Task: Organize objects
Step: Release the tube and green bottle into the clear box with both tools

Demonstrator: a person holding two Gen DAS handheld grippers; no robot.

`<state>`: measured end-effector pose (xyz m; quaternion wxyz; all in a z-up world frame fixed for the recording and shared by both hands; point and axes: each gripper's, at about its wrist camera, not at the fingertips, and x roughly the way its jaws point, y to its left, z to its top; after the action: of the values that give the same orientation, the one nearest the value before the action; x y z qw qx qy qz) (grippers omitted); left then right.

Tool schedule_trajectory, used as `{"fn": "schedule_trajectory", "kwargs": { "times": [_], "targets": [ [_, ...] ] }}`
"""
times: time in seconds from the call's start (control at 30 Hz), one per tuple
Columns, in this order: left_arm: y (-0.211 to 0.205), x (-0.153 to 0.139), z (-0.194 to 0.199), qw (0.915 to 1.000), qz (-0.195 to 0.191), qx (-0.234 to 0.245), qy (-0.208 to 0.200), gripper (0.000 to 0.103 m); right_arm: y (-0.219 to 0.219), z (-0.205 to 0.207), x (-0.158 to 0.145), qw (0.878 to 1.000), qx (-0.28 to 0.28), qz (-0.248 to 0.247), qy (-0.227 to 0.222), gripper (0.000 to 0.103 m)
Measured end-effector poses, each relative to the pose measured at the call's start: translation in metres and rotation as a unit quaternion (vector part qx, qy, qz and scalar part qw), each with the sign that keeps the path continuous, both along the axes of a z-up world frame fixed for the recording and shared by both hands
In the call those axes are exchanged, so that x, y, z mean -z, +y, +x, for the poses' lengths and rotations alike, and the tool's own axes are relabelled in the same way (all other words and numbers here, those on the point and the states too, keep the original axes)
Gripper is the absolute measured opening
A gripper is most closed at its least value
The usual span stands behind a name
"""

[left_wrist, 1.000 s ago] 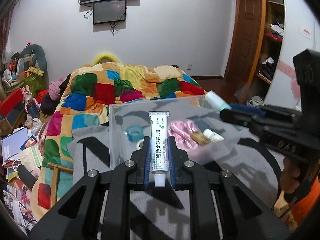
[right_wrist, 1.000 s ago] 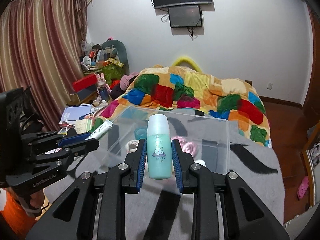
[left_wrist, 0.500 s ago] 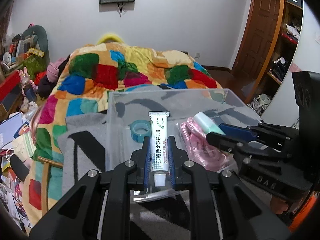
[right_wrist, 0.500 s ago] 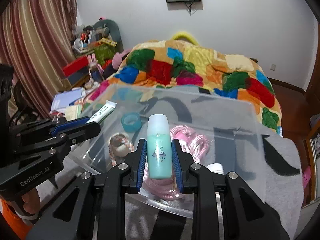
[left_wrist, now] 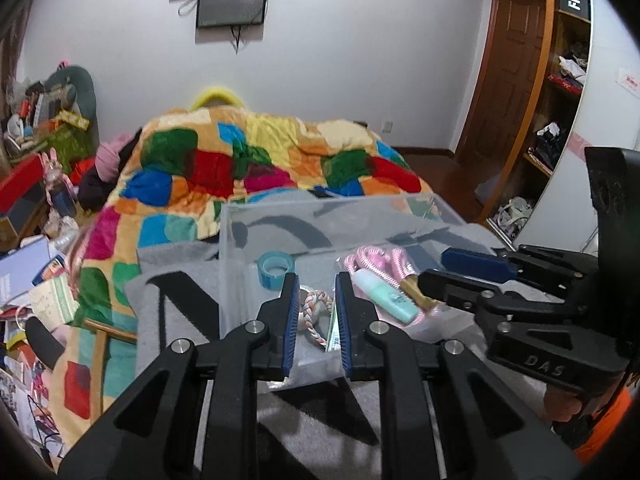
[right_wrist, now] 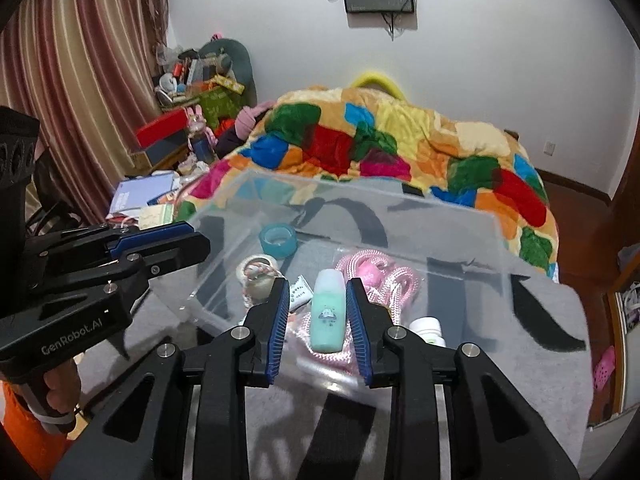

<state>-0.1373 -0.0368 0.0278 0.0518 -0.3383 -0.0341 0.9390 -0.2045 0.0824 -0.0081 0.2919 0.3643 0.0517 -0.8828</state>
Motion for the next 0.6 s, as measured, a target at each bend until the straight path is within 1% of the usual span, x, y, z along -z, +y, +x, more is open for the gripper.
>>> {"fn": "schedule_trajectory", "kwargs": {
  "times": [0.03, 0.1, 0.13, 0.2, 0.23, 0.3, 0.33, 0.4, 0.5, 0.6],
  "targets": [
    [0.001, -0.003, 0.004, 1.0, -0.001, 0.0, 0.005, 0.018, 0.004, 0.006, -0.005, 1.0, 0.0, -0.005, 0.008, 0.033],
    [0.004, -0.009, 0.016, 0.9998, -0.002, 0.0, 0.021, 0.029, 0.009, 0.016, -0.015, 1.0, 0.001, -0.012, 0.021, 0.046],
    [0.005, -0.01, 0.02, 0.9996, -0.002, -0.001, 0.027, 0.033, 0.013, 0.022, -0.019, 0.999, 0.003, -0.016, 0.03, 0.049],
    [0.007, -0.012, 0.032, 0.9992, 0.0, 0.0, 0.04, 0.044, 0.021, 0.036, -0.027, 0.998, 0.007, -0.023, 0.049, 0.058],
    [0.008, -0.012, 0.036, 0.9991, 0.001, 0.001, 0.042, 0.046, 0.024, 0.043, -0.029, 0.998, 0.009, -0.025, 0.057, 0.06],
    [0.01, -0.01, 0.045, 0.9989, 0.004, 0.002, 0.047, 0.054, 0.032, 0.056, -0.032, 0.997, 0.015, -0.029, 0.068, 0.071],
    [0.011, -0.009, 0.049, 0.9988, 0.005, 0.004, 0.048, 0.056, 0.036, 0.063, -0.031, 0.997, 0.018, -0.03, 0.072, 0.073],
    [0.013, -0.005, 0.057, 0.9985, 0.009, 0.009, 0.053, 0.065, 0.04, 0.071, -0.029, 0.996, 0.021, -0.033, 0.076, 0.078],
    [0.018, 0.003, 0.067, 0.9981, 0.008, 0.016, 0.059, 0.076, 0.046, 0.083, -0.019, 0.996, 0.016, -0.036, 0.078, 0.082],
    [0.022, 0.014, 0.075, 0.998, 0.004, 0.011, 0.062, 0.084, 0.051, 0.088, -0.006, 0.996, 0.019, -0.037, 0.073, 0.082]
  ]
}}
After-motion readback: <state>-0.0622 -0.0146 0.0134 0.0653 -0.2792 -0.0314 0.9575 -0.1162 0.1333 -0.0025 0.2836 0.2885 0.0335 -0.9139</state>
